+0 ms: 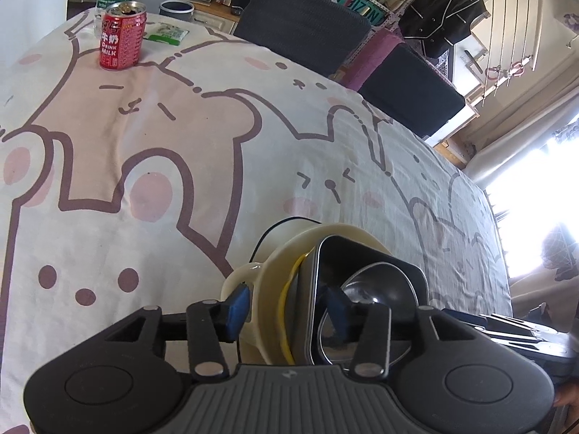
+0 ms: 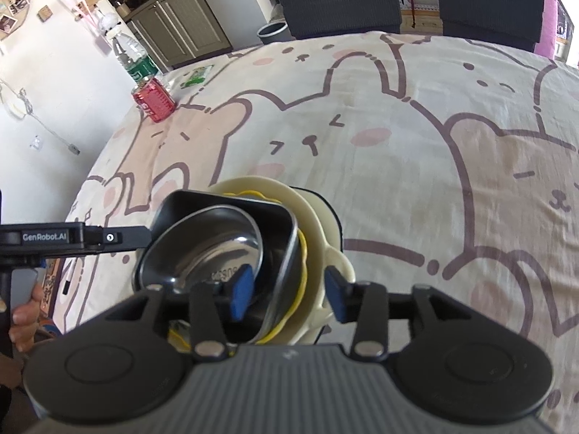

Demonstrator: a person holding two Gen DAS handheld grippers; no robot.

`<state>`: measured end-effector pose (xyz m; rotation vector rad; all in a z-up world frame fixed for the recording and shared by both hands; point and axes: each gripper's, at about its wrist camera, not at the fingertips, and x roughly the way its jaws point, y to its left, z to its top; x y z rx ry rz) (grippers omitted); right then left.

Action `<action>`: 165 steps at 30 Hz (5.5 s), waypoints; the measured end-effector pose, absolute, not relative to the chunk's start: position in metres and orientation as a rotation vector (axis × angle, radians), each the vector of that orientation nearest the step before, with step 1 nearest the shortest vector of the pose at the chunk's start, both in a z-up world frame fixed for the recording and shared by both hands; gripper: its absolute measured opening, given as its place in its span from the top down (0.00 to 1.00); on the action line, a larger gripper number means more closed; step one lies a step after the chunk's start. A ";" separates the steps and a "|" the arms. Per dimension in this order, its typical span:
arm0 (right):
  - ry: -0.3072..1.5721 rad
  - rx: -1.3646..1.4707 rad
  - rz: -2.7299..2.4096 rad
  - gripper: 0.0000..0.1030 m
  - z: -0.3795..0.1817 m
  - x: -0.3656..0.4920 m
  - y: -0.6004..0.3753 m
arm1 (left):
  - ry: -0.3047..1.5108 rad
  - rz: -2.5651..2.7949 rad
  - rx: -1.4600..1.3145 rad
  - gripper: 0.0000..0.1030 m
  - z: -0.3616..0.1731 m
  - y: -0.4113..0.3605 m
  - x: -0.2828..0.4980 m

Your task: Organize plates and bowls

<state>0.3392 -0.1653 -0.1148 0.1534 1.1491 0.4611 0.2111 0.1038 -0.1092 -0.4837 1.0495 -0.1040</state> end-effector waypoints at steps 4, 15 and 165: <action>1.114 0.151 0.459 0.35 -0.107 0.335 -0.169 | 1.025 -0.098 -0.465 0.39 -0.101 0.104 0.206; 0.982 0.132 0.420 0.01 -0.073 0.314 -0.185 | 0.937 -0.107 -0.366 0.10 -0.067 0.088 0.184; 0.458 -0.005 0.085 0.00 -0.073 0.062 -0.179 | 0.520 -0.050 0.002 0.00 -0.048 0.063 -0.034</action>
